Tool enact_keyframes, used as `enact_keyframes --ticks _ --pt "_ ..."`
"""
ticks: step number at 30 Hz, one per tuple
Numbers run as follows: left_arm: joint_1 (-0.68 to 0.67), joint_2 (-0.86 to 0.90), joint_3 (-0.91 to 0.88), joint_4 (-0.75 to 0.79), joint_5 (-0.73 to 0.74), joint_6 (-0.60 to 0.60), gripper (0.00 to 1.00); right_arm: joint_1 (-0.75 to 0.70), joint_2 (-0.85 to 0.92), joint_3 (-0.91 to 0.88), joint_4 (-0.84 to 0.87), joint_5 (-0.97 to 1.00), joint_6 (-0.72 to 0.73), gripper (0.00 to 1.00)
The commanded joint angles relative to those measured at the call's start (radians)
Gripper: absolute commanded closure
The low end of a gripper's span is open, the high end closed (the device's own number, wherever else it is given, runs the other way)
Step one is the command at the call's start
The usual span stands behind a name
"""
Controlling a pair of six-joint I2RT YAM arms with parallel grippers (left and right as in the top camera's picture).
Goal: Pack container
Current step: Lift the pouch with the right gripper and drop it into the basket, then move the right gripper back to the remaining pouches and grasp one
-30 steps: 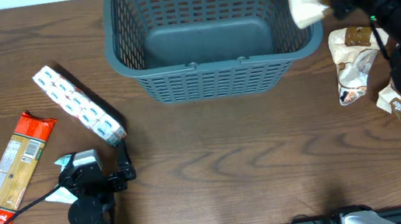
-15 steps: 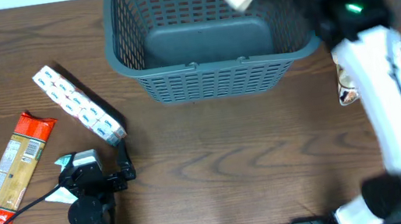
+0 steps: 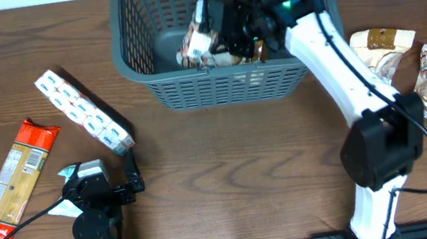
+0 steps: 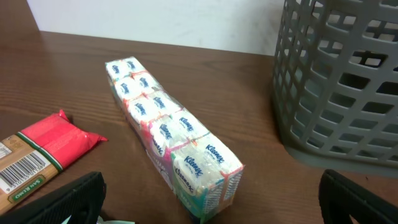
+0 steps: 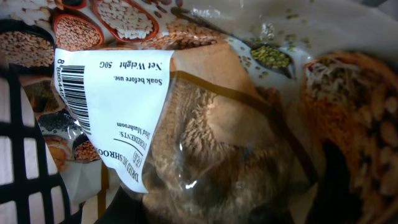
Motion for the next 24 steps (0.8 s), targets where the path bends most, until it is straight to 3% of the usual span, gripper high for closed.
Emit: enact_keyframes --ticks 1,3,4,5,6,10,13,24 --pt "0.003 0.002 -0.015 -0.033 -0.019 -0.006 0.02 0.006 0.055 0.014 -0.031 0.008 -0.027 0.99" --pt "0.003 0.002 -0.015 -0.033 -0.019 -0.006 0.01 0.003 0.071 0.014 -0.060 0.008 -0.024 0.95" --pt "0.003 0.002 -0.015 -0.033 -0.019 -0.006 0.02 0.001 0.071 0.014 -0.071 0.008 -0.015 0.87" --pt "0.003 0.002 -0.015 -0.033 -0.019 -0.006 0.01 0.000 0.071 0.014 -0.077 0.008 -0.005 0.69" --pt "0.003 0.002 -0.015 -0.033 -0.019 -0.006 0.02 -0.001 0.063 0.014 -0.080 0.008 0.016 0.59" --pt "0.003 0.002 -0.015 -0.033 -0.019 -0.006 0.02 -0.005 0.013 0.029 -0.084 0.008 0.038 0.54" --pt "0.003 0.002 -0.015 -0.033 -0.019 -0.006 0.02 -0.017 -0.066 0.076 -0.096 0.008 0.064 0.23" --pt "0.003 0.002 -0.015 -0.040 -0.019 -0.006 0.02 -0.177 -0.457 0.265 -0.116 0.042 0.129 0.16"
